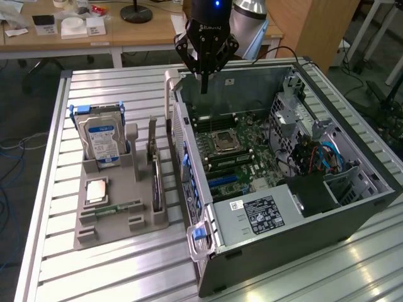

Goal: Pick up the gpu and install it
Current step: 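Reach for the gpu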

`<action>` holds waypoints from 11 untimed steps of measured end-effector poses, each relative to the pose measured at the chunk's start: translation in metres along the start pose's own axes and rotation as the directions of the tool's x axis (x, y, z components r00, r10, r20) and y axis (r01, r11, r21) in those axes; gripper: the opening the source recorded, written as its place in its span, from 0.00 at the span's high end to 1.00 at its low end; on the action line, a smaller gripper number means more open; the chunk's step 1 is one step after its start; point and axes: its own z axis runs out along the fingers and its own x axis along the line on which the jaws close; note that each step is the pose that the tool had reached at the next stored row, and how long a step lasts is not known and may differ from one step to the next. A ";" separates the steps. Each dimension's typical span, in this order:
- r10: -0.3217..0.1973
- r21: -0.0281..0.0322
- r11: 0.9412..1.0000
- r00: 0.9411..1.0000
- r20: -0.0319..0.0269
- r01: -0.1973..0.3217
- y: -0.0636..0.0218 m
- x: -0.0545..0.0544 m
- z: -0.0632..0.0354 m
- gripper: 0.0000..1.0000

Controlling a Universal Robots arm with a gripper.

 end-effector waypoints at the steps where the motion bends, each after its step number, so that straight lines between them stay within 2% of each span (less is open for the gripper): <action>1: 0.000 0.000 1.000 1.000 0.000 0.000 -0.0001 0.002 0.0000 0.89; 5: 0.000 0.000 1.000 1.000 0.000 0.000 -0.0007 0.010 -0.0001 0.89; 11: 0.000 0.000 1.000 1.000 0.000 0.000 -0.0021 0.029 -0.0004 0.89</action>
